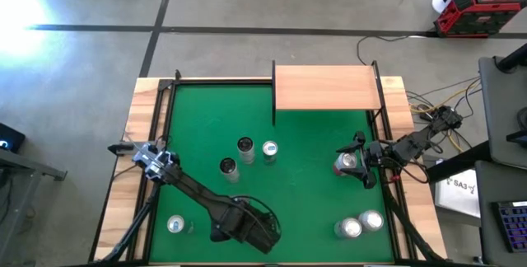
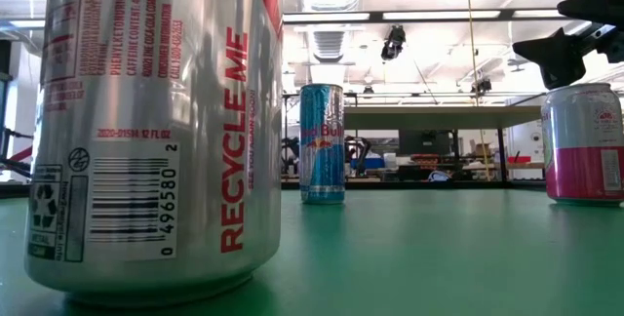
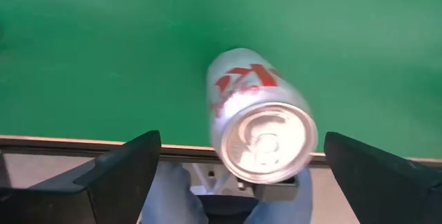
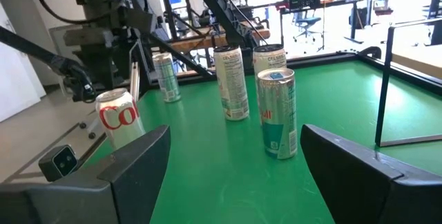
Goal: Place canned beverage on shelf
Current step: Move the left red-silver soda can to the center of the table
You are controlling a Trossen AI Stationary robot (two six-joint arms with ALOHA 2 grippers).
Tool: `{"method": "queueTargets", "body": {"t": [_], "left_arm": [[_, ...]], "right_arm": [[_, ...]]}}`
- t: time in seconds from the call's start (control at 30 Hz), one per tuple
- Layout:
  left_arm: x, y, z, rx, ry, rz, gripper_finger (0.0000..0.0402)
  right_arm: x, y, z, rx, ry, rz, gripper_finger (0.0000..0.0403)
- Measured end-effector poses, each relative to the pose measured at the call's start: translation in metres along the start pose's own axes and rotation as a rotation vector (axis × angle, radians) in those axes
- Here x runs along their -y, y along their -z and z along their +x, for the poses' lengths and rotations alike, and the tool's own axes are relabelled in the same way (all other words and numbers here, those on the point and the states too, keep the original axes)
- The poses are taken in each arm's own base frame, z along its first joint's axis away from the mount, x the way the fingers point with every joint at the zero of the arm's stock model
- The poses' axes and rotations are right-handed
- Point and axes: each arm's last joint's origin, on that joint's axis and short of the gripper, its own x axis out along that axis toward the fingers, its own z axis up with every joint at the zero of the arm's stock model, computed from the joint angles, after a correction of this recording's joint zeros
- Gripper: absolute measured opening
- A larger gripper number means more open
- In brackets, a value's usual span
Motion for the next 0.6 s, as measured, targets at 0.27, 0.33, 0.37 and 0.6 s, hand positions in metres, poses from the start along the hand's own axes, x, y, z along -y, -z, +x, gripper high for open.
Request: {"method": "queueTargets", "body": {"t": [0.27, 0.33, 0.37, 0.6], "left_arm": [[0.008, 0.004, 0.008, -0.006, 0.047, 0.034, 0.0380], [0.010, 0.005, 0.019, 0.004, 0.034, 0.044, 0.0380], [0.012, 0.006, 0.023, 0.005, 0.034, 0.050, 0.0380], [0.015, 0.010, 0.039, -0.018, 0.007, 0.043, 0.0380]], "right_arm": [[0.000, 0.000, 0.000, 0.000, 0.000, 0.000, 0.0315], [0.000, 0.000, 0.000, 0.000, 0.000, 0.000, 0.0315], [0.000, 0.000, 0.000, 0.000, 0.000, 0.000, 0.0315], [0.000, 0.000, 0.000, 0.000, 0.000, 0.000, 0.0315]]}}
